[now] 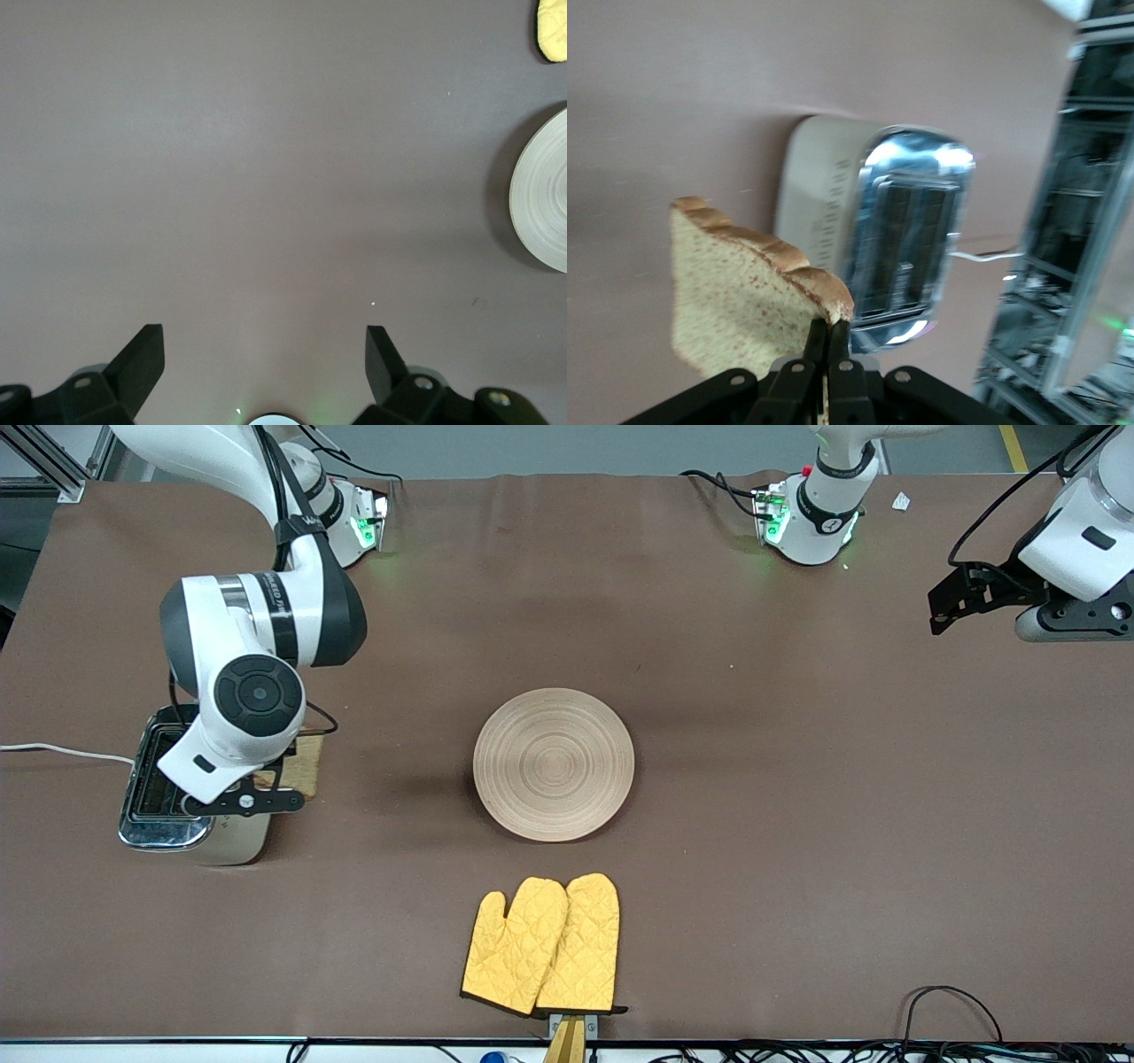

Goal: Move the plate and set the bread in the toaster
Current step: 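Carry the bread over the toaster slot with the right gripper, then lower the bread into the toaster slot with the right gripper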

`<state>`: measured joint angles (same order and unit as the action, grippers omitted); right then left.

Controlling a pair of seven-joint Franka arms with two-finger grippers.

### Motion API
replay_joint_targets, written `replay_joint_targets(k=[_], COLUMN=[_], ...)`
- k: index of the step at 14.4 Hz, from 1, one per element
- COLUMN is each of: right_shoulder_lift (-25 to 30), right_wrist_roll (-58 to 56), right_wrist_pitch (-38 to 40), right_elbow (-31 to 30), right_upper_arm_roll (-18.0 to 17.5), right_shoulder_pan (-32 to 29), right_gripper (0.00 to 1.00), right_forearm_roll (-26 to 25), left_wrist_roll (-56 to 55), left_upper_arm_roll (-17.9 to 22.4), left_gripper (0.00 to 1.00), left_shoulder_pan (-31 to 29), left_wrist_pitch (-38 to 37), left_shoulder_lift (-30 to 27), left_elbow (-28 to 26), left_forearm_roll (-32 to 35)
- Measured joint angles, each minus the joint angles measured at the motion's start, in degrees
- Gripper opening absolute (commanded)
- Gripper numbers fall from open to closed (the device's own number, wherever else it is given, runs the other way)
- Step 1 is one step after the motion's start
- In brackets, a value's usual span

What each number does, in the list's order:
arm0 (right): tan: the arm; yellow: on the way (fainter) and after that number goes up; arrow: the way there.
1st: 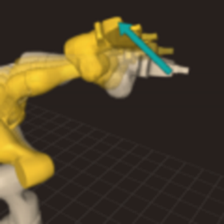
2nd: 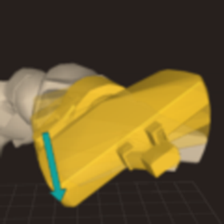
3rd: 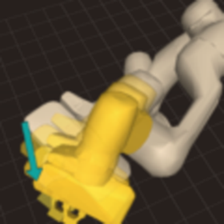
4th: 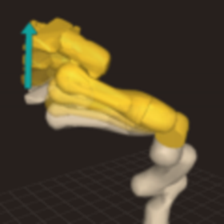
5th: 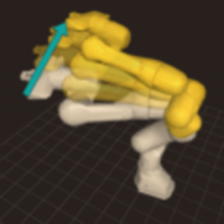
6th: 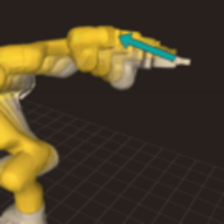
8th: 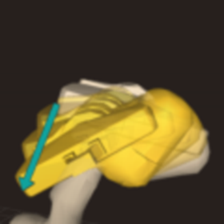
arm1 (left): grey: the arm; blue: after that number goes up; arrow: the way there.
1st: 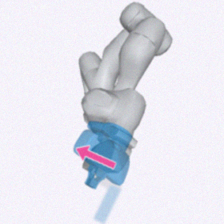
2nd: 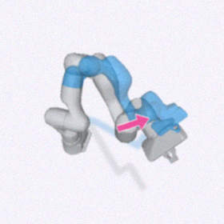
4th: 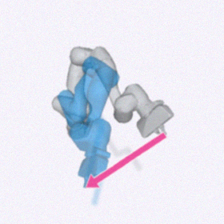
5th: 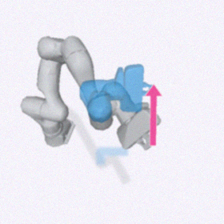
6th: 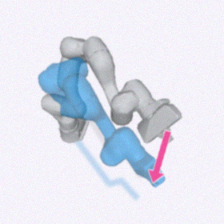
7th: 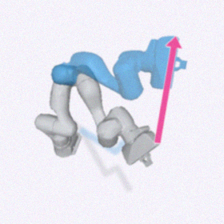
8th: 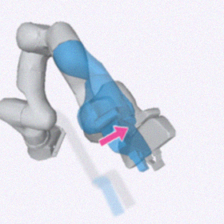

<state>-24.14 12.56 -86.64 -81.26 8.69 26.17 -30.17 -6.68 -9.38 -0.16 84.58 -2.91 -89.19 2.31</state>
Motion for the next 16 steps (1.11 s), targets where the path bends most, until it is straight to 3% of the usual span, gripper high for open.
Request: replay_joint_targets(k=[5,11,16], right_shoulder_lift=[-0.2,-3.6,-6.4], right_wrist_roll=[0.0,-0.1,0.0], right_wrist_pitch=[3.4,3.2,2.9], right_elbow=[-0.4,-0.8,-0.8], right_upper_arm_roll=[0.3,0.3,0.3], right_shoulder_pan=[-1.1,-7.3,-8.7], right_gripper=[0.01,0.0,0.0], right_forearm_roll=[-11.8,-14.5,-17.1], left_wrist_roll=[-4.3,-2.7,-0.8], left_upper_arm_roll=[0.1,0.5,0.5], left_gripper=[1.0,1.0,1.0], left_shoulder_pan=[-0.1,-0.2,-0.2], left_wrist_pitch=[0.0,-0.1,-0.2], left_shoulder_lift=[-0.2,-0.3,-0.3], left_elbow=[0.1,0.1,0.0], left_forearm_roll=[0.0,-1.9,-1.9])
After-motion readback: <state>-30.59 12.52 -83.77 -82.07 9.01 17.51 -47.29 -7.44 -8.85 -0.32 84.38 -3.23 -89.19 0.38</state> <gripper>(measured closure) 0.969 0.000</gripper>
